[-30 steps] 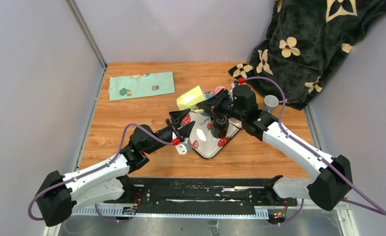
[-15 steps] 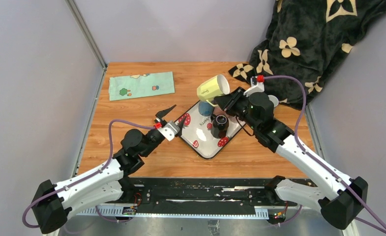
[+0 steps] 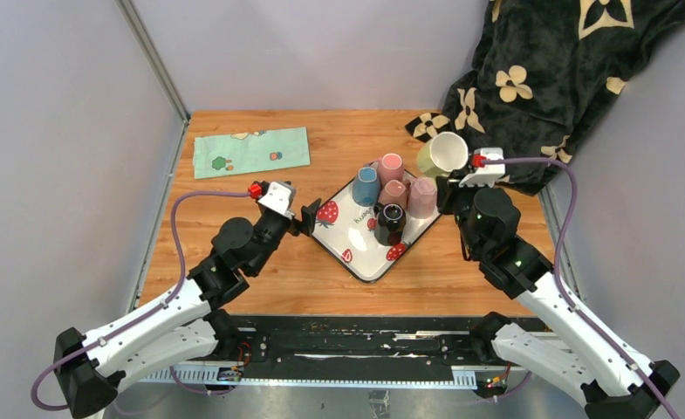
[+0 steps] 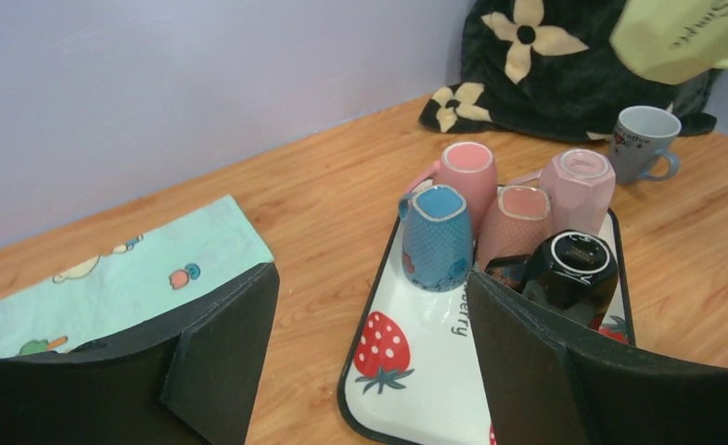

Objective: Turn the mug right side up
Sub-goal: Place the cup at the corner of the board.

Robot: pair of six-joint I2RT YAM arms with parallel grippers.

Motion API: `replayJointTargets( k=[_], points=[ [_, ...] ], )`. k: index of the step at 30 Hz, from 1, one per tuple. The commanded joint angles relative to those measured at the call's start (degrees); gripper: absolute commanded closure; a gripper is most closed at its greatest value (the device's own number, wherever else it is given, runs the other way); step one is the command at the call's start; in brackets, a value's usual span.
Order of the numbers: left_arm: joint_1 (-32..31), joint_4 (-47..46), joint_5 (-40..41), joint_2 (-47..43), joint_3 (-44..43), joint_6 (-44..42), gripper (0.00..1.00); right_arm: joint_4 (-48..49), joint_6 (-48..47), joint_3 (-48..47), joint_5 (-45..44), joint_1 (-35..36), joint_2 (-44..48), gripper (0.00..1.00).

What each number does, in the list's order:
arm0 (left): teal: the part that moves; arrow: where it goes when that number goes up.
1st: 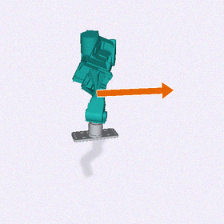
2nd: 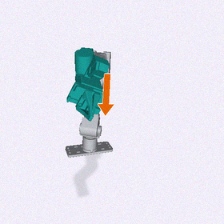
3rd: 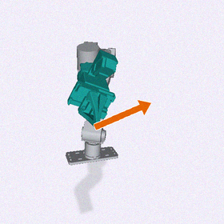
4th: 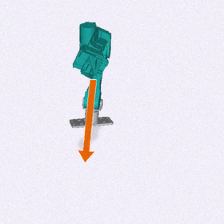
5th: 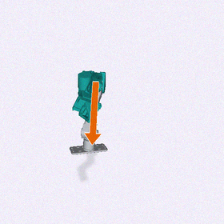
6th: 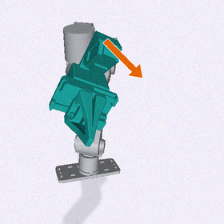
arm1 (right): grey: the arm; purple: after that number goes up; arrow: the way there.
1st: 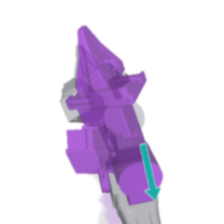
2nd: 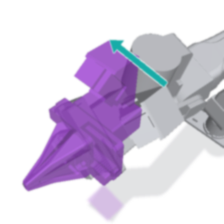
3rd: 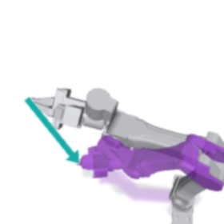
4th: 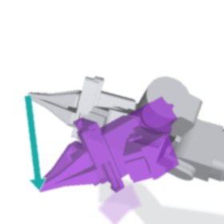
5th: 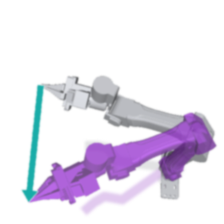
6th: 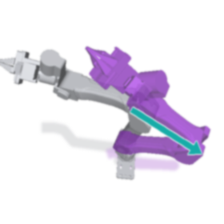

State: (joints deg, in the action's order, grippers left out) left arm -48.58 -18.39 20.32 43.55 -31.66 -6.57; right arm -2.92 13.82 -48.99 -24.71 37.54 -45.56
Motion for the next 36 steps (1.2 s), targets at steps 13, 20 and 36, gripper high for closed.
replayJointTargets(
  k=[13, 20, 36],
  points=[
    [-0.34, 24.12, 4.17, 7.29, -12.08, 3.38, 0.14, -12.96, -5.45, 2.3, -8.95, -16.5, 2.96, 1.0],
    [-0.08, 26.35, 4.2, 9.5, -13.36, 2.73, 0.12, -15.32, -2.89, 2.16, -5.97, -26.59, -1.5, 1.0],
    [5.79, 31.1, -5.87, 14.39, -19.26, 3.2, 0.11, -2.61, -0.21, 7.92, -4.49, -39.95, -12.13, 1.0]
  ],
)
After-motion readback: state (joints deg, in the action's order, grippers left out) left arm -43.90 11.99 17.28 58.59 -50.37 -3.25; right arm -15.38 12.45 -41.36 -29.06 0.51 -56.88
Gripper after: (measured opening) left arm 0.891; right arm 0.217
